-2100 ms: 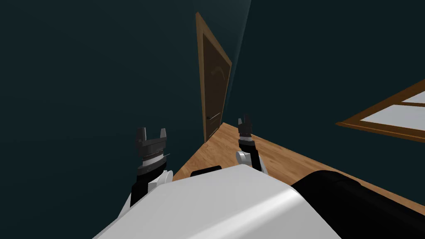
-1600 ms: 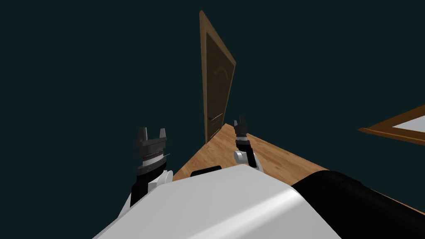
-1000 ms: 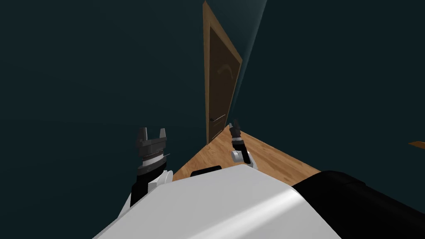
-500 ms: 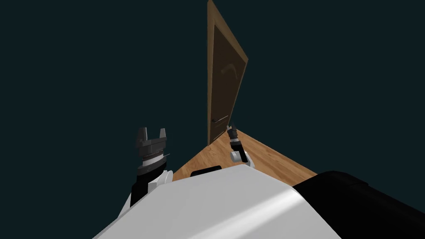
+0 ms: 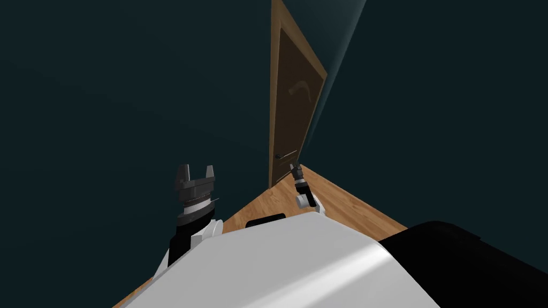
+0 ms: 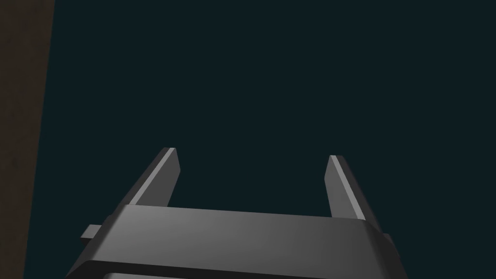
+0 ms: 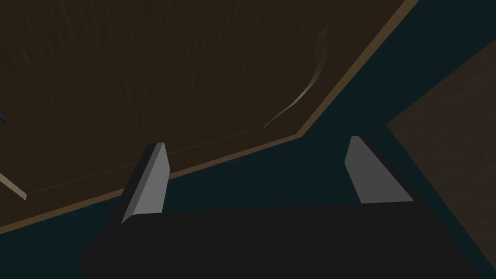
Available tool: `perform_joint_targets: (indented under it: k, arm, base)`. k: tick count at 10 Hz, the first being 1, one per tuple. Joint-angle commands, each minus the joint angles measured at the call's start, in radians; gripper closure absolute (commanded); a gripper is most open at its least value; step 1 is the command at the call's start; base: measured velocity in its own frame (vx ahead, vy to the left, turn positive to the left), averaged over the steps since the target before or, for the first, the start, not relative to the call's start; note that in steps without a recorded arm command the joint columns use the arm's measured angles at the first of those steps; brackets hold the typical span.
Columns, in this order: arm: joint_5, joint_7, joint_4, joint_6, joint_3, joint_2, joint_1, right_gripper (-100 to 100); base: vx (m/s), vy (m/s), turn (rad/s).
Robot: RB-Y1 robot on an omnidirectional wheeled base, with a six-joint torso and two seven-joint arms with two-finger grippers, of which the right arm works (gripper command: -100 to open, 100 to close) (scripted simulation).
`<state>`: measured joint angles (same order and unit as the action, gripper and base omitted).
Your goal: Pull the door open
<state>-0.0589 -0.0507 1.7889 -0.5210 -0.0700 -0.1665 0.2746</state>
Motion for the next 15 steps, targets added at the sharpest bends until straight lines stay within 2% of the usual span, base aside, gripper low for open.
perform_joint_targets:
  k: [1,3,4,5,6,7,8,9,10,11,12,13,14,15]
  arm:
    - [-0.003,-0.004,-0.040,-0.012,-0.009,-0.007,-0.004,-100]
    - [-0.017,-0.022,-0.112,-0.037,-0.026,-0.040,-0.037,-100]
    - [-0.017,-0.022,-0.139,-0.037,-0.026,-0.040,-0.037,-100]
    - [-0.024,-0.031,-0.172,-0.049,-0.035,-0.056,-0.054,-100]
    - [-0.024,-0.031,-0.188,-0.049,-0.035,-0.056,-0.054,-100]
    - [-0.032,-0.041,-0.226,-0.062,-0.044,-0.072,-0.071,-100]
    - [-0.032,-0.041,-0.237,-0.062,-0.044,-0.072,-0.071,-100]
    - [-0.039,-0.050,-0.277,-0.075,-0.053,-0.088,-0.087,-100]
    - [-0.039,-0.050,-0.287,-0.075,-0.053,-0.088,-0.087,-100]
    - [-0.046,-0.059,-0.323,-0.087,-0.062,-0.104,-0.104,-100]
    - [-0.046,-0.059,-0.336,-0.087,-0.062,-0.104,-0.104,-100]
    - [-0.053,-0.068,-0.371,-0.099,-0.071,-0.120,-0.120,-100]
    - [-0.053,-0.068,-0.384,-0.099,-0.071,-0.120,-0.120,-100]
    - [-0.060,-0.077,-0.428,-0.111,-0.080,-0.136,-0.136,-100]
  base:
    - [0.052,-0.068,0.081]
    - [0.044,-0.080,0.150]
    - [0.040,-0.072,0.076]
    - [0.034,-0.062,0.136]
    - [0.036,-0.051,0.070]
    - [0.038,-0.067,0.129]
    - [0.029,-0.058,0.068]
    - [0.034,-0.057,0.125]
    - [0.033,-0.050,0.072]
    - [0.038,-0.048,0.126]
    - [0.029,-0.054,0.067]
    - [0.026,-0.072,0.142]
    - [0.022,-0.062,0.068]
    - [0.031,-0.061,0.138]
